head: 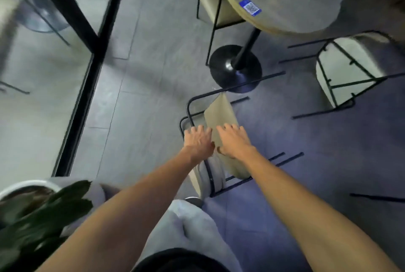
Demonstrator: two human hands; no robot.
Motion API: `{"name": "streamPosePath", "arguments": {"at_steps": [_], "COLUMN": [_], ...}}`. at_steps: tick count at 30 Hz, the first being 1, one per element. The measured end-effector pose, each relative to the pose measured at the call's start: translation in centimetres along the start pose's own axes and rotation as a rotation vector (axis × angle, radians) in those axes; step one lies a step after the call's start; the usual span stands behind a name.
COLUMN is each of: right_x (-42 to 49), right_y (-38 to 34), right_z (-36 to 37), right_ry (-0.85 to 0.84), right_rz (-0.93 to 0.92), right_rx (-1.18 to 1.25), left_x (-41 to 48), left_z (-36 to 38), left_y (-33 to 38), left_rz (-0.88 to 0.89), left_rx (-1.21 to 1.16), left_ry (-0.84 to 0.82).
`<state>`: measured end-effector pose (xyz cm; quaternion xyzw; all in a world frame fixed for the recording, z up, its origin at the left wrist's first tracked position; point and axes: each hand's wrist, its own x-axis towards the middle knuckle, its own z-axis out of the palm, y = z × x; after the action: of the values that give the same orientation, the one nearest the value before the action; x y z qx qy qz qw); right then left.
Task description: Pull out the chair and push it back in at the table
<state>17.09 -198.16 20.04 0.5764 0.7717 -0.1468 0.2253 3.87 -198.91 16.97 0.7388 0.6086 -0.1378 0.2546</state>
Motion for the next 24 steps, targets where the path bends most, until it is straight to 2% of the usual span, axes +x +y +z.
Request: {"name": "streamPosePath", "arguments": {"at_steps": [6,12,19,24], "right_x": [-3.3,-5.1,-1.6,2.3], "right_y": [-2.9,-3.2,-3.0,-2.6], "right_z": [2.7,6.8,12.6,16.8], "right_ry": [0.014,-0.040,-0.046,-0.090], "right_rz": [-0.119,-0.227,-0.595,-0.816], "right_rx": [-0.092,-0.204,-0.476,-0.685], "left_x": [-5.5,-9.1,-7.6,-3.8], "left_z": [6.4,12.3,19.2,24.7], "left_y": [-1.1,-0.6,1.9,5.0], "left_rz": [-0.133,-0.268,-0.576,-0.747], "left_rx": [-0.115,-0.220,-0.414,-0.703], "left_ry": [0.015,0.031,0.024,0.037]}}
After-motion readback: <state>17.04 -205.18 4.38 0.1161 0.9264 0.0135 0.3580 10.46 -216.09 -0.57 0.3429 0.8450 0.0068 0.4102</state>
